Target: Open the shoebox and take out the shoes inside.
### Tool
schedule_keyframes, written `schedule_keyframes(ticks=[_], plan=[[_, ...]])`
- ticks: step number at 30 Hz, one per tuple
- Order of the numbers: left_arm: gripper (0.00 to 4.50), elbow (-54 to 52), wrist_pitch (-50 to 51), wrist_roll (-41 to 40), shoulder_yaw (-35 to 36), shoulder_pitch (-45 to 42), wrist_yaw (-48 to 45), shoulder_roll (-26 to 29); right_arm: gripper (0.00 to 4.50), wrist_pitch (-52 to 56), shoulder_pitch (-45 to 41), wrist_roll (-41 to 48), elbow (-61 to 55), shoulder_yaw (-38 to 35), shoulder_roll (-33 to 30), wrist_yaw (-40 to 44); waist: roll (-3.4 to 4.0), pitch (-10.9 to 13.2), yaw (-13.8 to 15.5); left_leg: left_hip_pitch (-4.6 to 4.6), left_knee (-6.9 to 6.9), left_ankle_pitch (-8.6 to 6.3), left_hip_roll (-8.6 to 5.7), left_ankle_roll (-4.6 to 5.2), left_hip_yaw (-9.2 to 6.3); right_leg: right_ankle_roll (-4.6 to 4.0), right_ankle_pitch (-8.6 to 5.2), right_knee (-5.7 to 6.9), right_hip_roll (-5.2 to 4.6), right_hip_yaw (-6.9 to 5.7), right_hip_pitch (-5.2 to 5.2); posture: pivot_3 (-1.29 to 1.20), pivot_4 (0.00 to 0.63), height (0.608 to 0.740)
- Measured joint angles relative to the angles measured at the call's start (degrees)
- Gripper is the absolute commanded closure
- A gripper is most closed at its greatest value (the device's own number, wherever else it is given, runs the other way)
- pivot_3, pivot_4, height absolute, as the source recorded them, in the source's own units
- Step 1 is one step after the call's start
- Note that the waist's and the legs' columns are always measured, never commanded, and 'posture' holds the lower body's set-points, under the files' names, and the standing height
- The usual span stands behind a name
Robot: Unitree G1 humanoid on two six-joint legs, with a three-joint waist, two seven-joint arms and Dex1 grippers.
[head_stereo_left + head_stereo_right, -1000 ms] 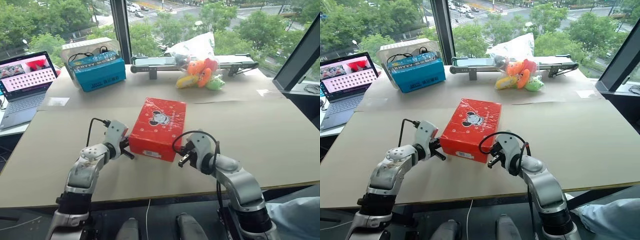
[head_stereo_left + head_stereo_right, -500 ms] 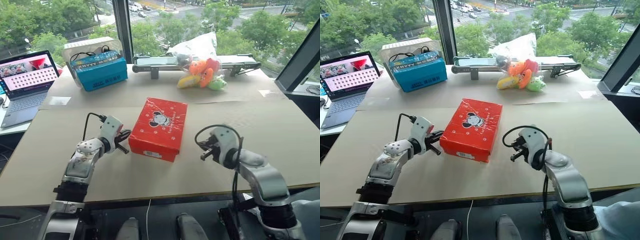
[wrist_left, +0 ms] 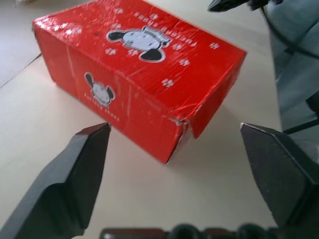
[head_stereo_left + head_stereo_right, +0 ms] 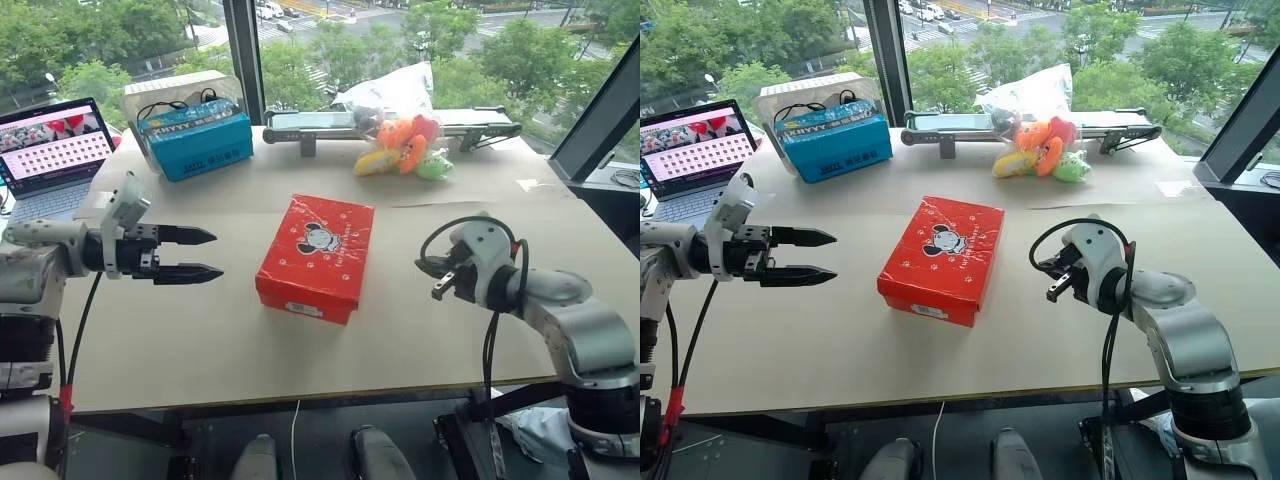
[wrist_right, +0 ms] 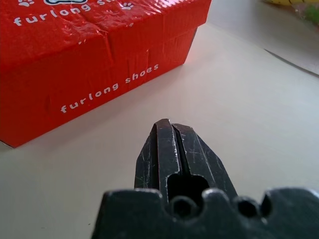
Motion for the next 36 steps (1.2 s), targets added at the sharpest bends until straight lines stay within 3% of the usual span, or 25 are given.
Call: schedule_keyframes(ticks=[6,11,24,36], plan=[[0.01,-3.5,-1.3,0.0,0.0,2.3,0.6,-0.8,4.5,-4.3,-1.0,-1.4,5.6,6.3,-0.4,2.7,-0.02,0.0,0.1,-0.02,0.0,0.0,0.0,0.0,0.0,-0.01,0.0,0.01,-0.01,0.0,-0.03,0.0,0.15,0.706],[0.01,-5.8,-4.4,-0.2,0.3,8.5,0.2,-0.7,4.5,-8.8,-2.6,-1.8,10.7,13.2,-2.0,11.5,-0.05,0.0,-0.2,0.0,-0.02,0.0,0.05,0.01,-0.02,-0.06,-0.03,0.06,0.04,-0.03,-0.05,0.0,0.15,0.706],[0.01,-8.2,-7.1,-0.5,2.1,13.0,1.9,-0.6,4.5,-13.0,-12.1,-1.3,21.0,14.6,5.7,15.6,-0.07,0.0,-0.2,-0.01,0.0,0.0,0.05,0.0,-0.07,-0.09,-0.03,0.1,0.02,-0.11,-0.05,0.0,0.15,0.706],[0.01,-8.6,-7.1,-0.6,2.1,12.9,3.7,-0.6,4.5,-12.9,-15.1,0.2,22.9,13.4,6.2,17.2,-0.06,0.1,-0.5,0.0,0.0,0.0,0.06,0.0,-0.11,-0.1,-0.03,0.14,0.02,-0.15,-0.05,0.0,0.15,0.706]])
